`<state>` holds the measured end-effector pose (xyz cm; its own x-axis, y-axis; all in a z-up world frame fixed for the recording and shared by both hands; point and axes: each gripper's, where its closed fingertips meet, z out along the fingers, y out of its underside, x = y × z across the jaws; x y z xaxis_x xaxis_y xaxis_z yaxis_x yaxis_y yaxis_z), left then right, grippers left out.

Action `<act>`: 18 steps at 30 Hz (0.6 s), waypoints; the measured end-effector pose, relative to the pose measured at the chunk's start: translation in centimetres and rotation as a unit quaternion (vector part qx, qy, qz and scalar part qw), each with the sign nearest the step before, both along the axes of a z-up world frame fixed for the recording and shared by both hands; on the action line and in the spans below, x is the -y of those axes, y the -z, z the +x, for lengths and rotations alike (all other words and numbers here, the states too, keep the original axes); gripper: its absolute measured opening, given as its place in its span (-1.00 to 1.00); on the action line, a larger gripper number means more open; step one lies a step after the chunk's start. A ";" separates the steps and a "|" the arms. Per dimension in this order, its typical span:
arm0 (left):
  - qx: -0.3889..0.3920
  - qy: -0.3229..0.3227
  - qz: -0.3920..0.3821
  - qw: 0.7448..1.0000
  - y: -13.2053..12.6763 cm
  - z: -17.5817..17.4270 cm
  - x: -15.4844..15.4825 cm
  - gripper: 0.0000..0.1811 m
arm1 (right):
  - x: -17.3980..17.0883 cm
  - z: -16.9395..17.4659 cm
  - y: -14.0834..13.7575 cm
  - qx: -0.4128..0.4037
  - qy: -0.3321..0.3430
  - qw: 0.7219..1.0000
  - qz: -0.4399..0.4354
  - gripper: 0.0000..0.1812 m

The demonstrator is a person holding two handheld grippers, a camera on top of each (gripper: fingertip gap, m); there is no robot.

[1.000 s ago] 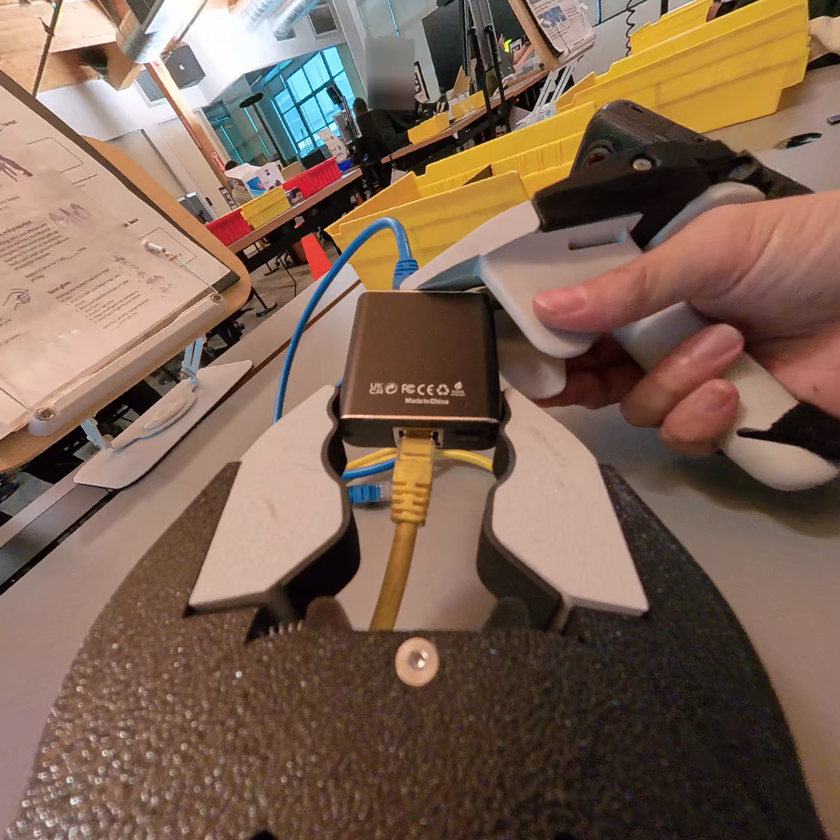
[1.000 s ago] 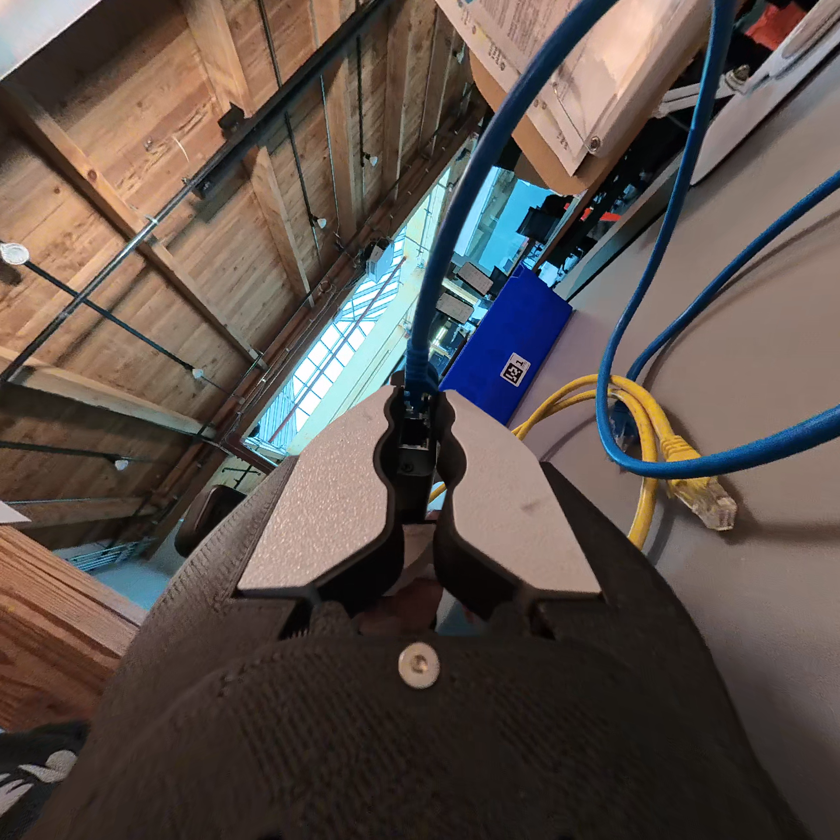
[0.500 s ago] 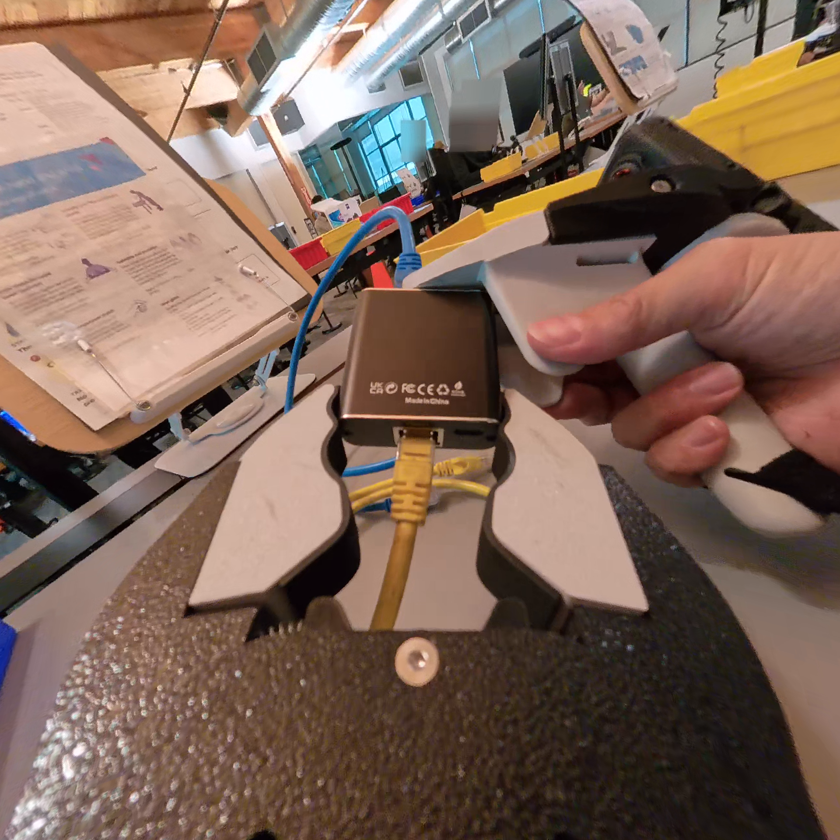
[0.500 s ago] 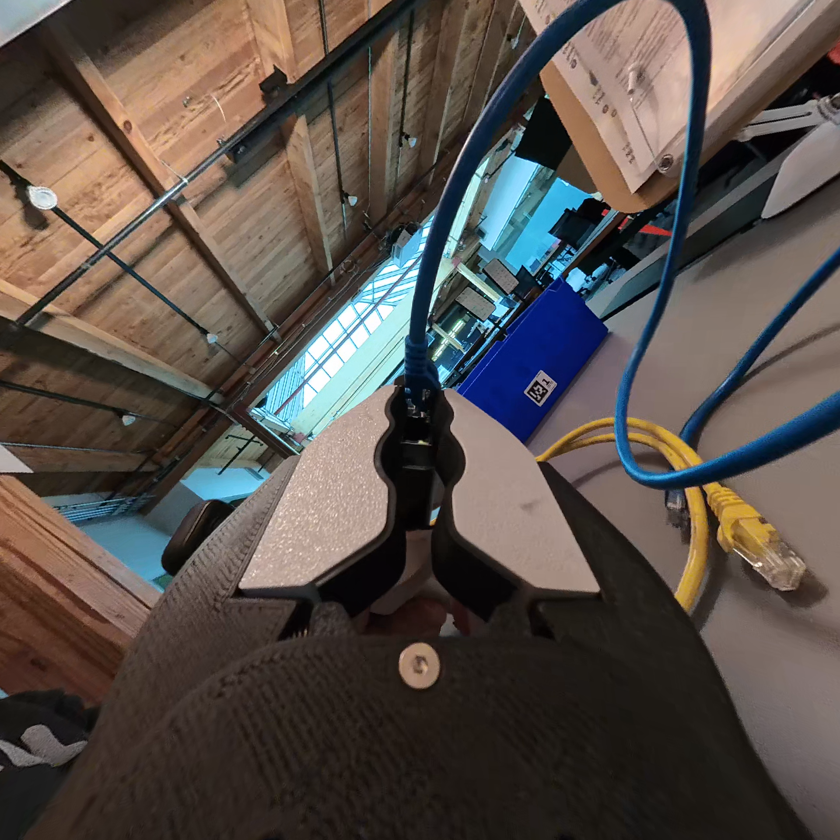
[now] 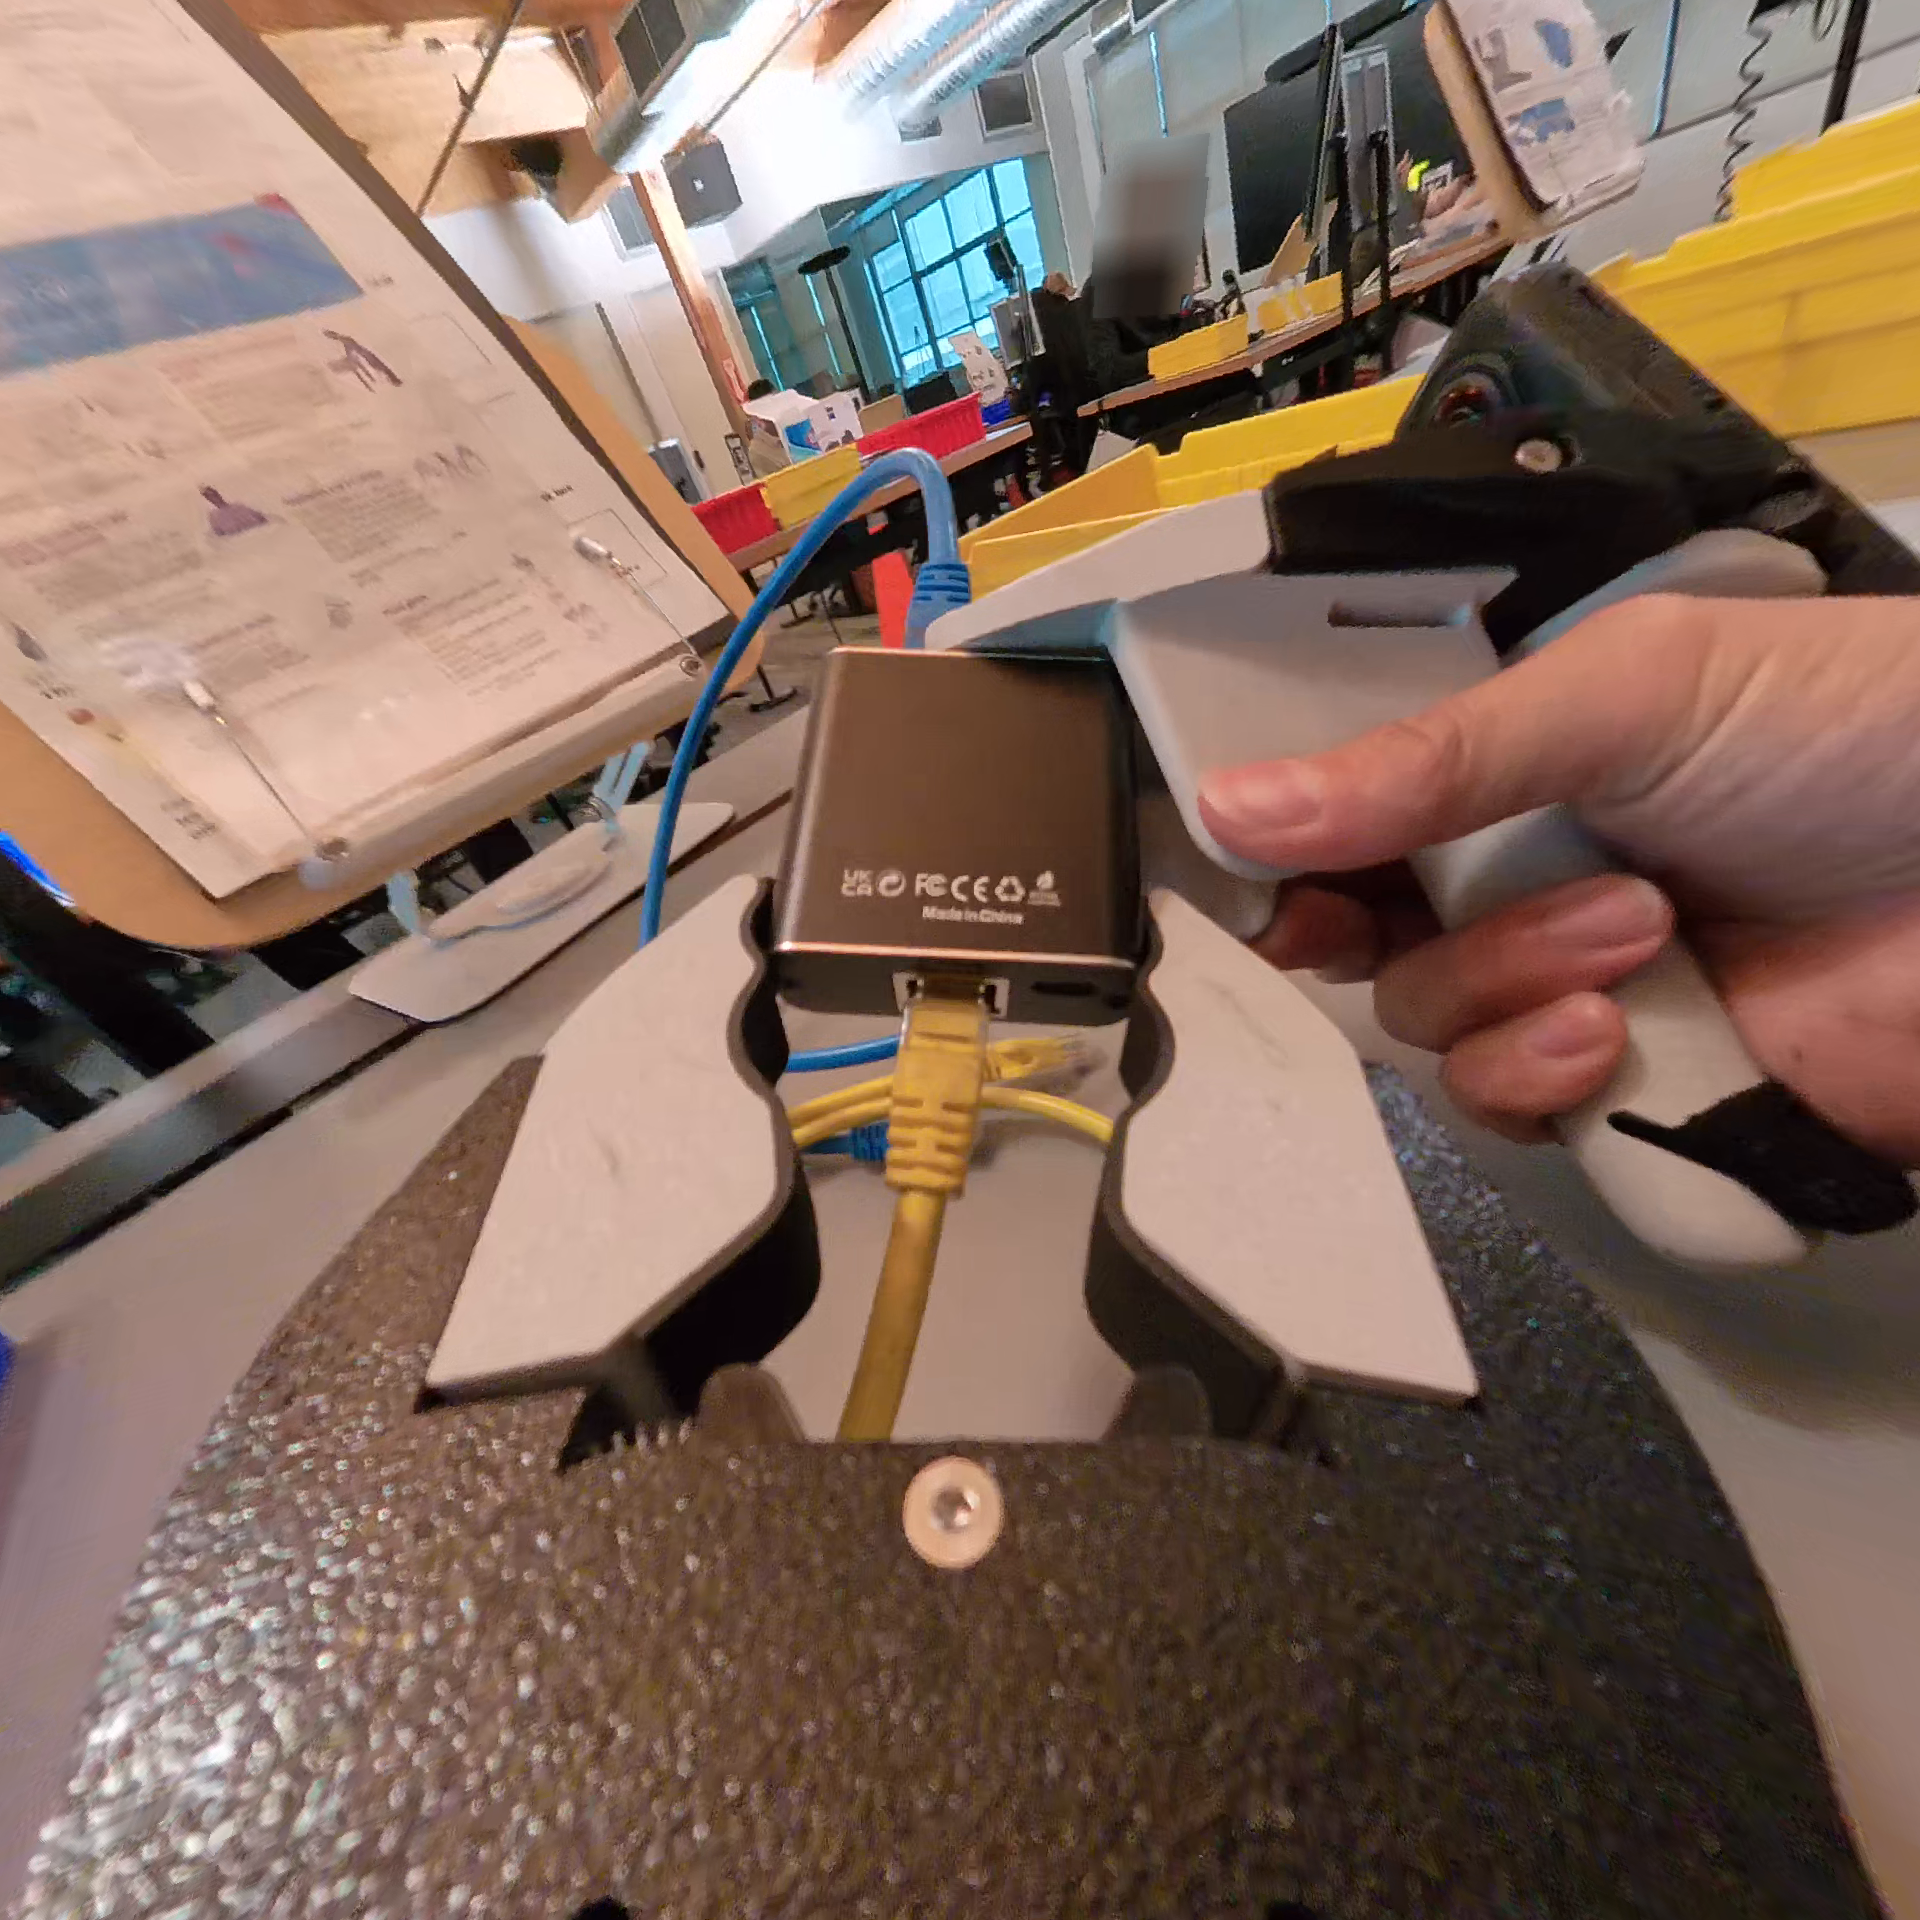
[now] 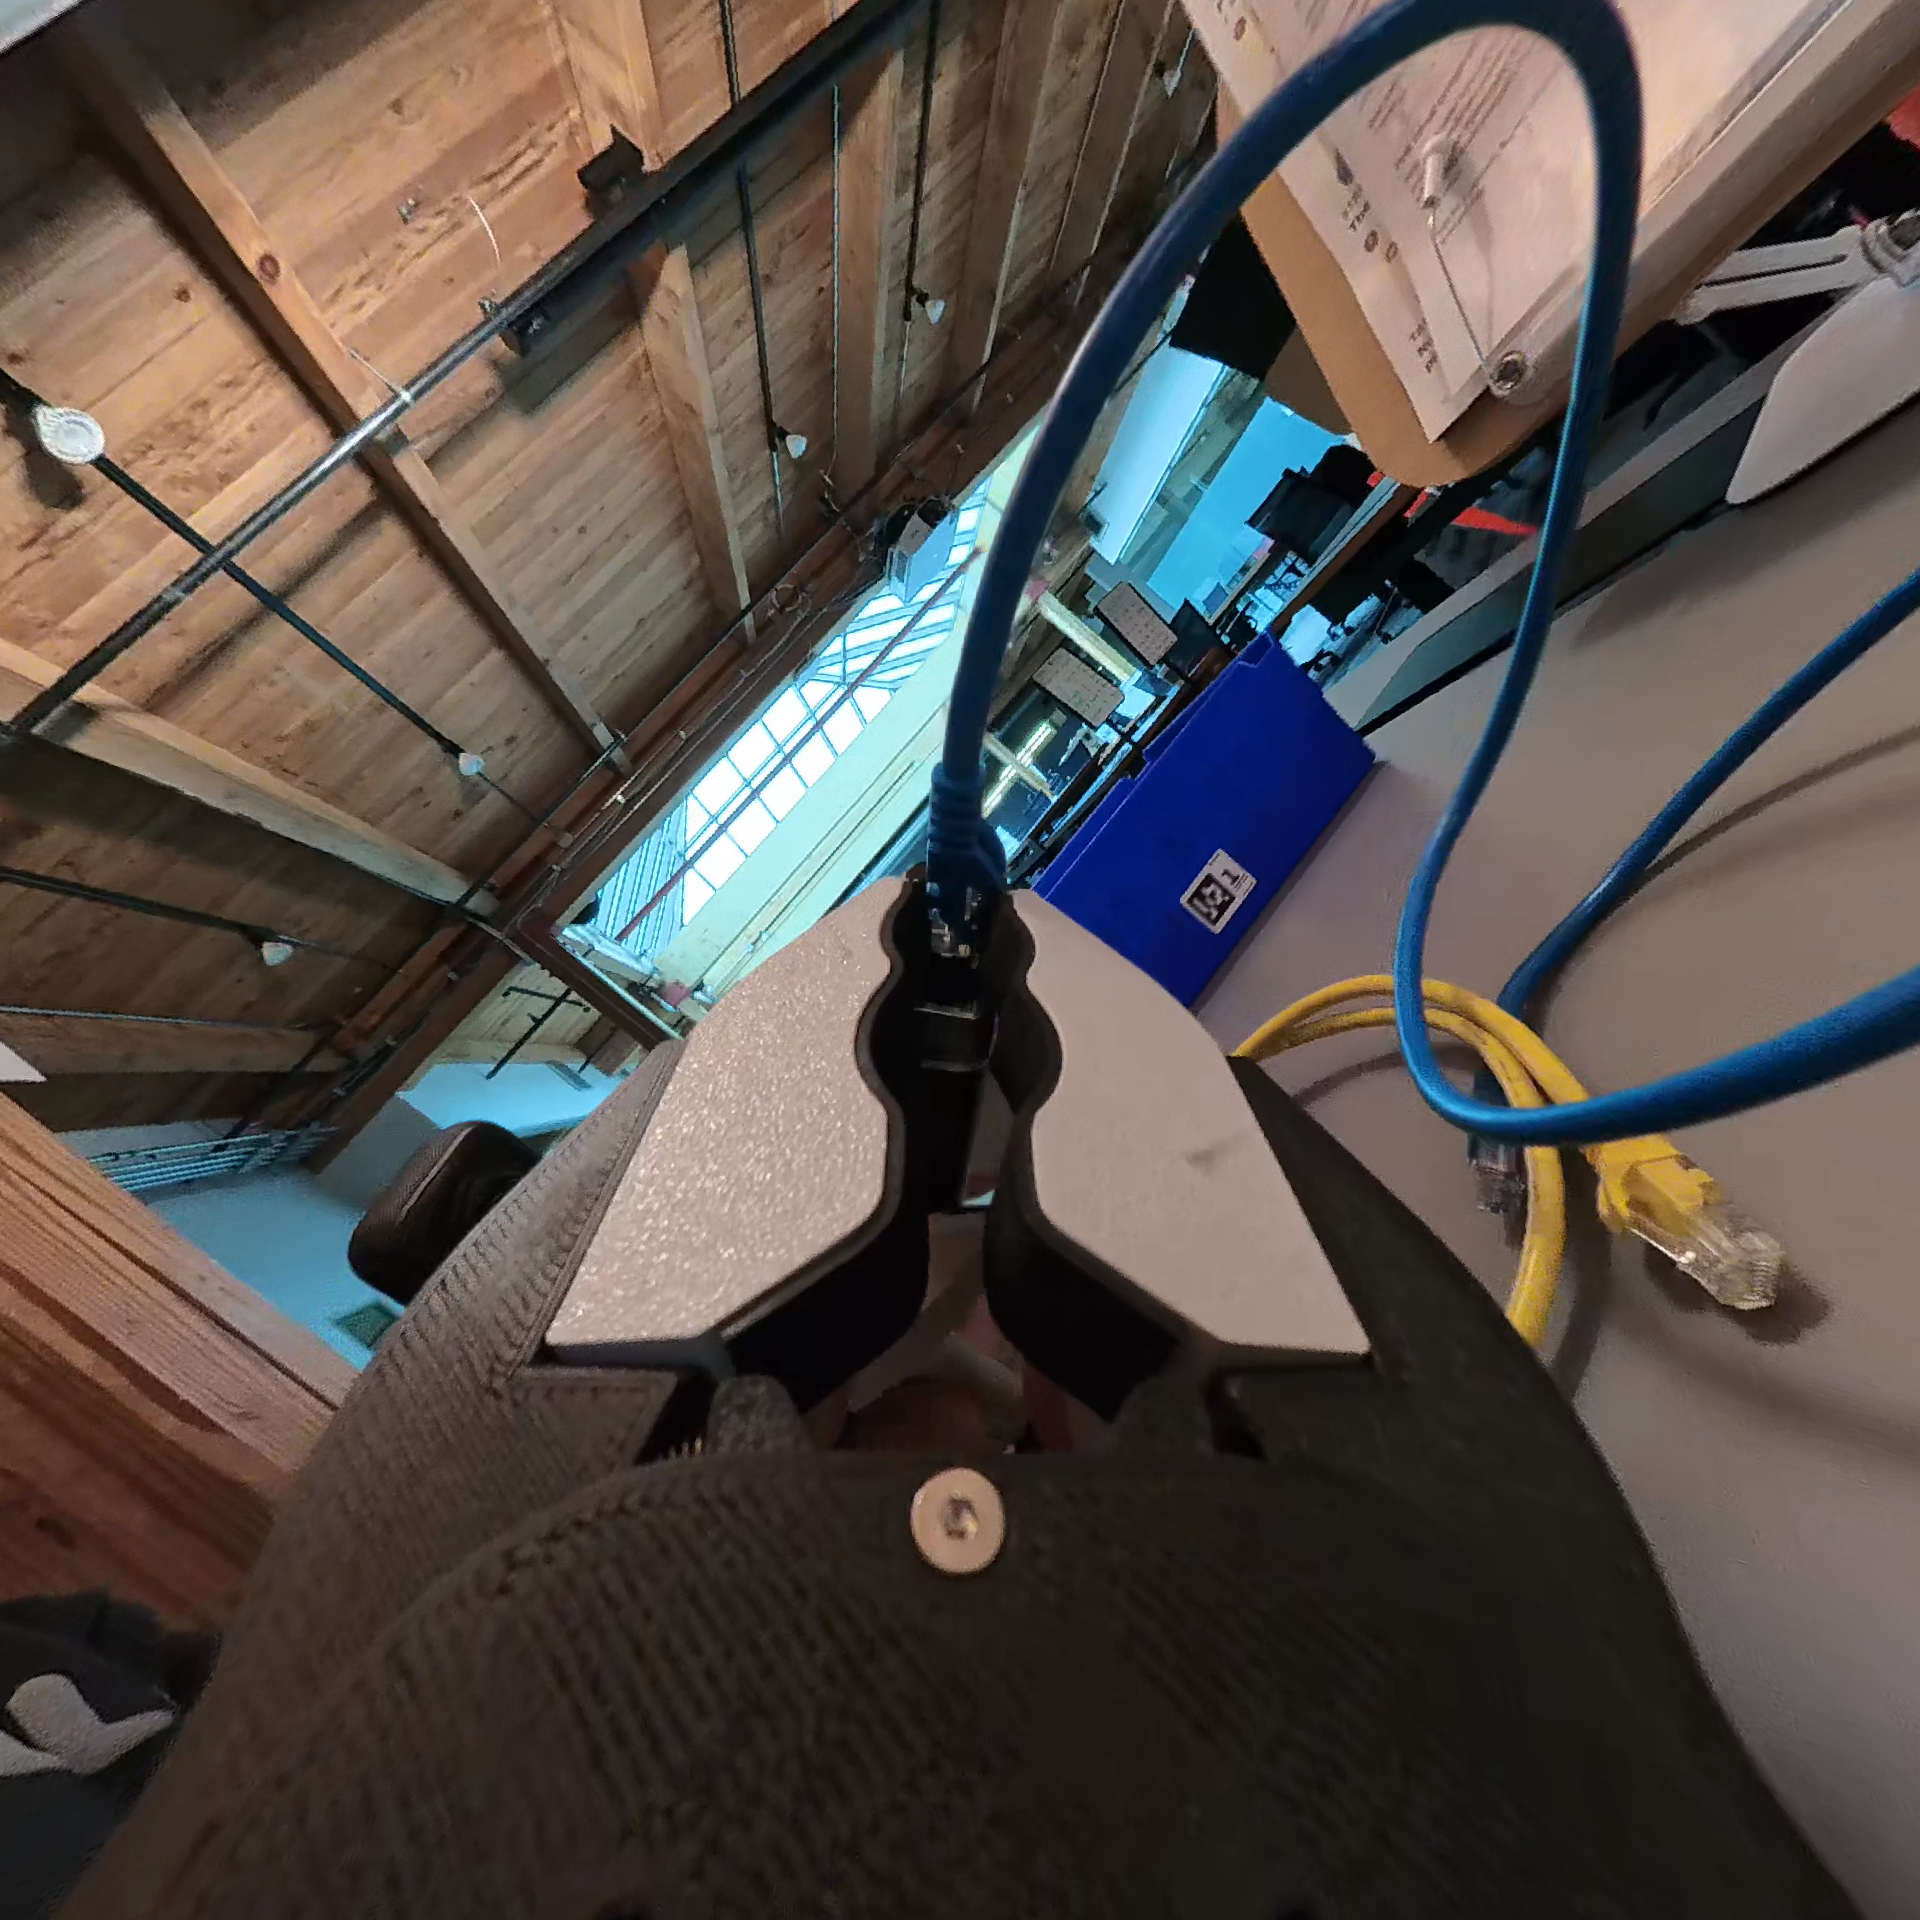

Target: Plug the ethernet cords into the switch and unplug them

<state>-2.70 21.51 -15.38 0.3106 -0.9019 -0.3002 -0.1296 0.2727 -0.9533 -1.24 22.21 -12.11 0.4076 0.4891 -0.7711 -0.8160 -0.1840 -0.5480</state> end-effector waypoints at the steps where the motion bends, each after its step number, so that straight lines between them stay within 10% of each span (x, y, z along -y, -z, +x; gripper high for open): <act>1: 0.004 0.004 -0.017 1.000 0.1 0.1 0.1 -0.31 | 0.0 0.7 -0.4 -0.014 0.016 1.000 0.010 -0.91; 8: 0.037 -0.023 -0.051 0.998 -0.5 -1.4 -1.6 -0.32 | 1.5 5.8 -3.2 0.205 0.081 0.975 0.004 -0.87; 18: 0.016 -0.013 -0.032 0.999 0.0 -1.1 -1.3 -0.32 | 10.0 18.5 -16.5 0.389 0.195 0.900 0.028 -0.88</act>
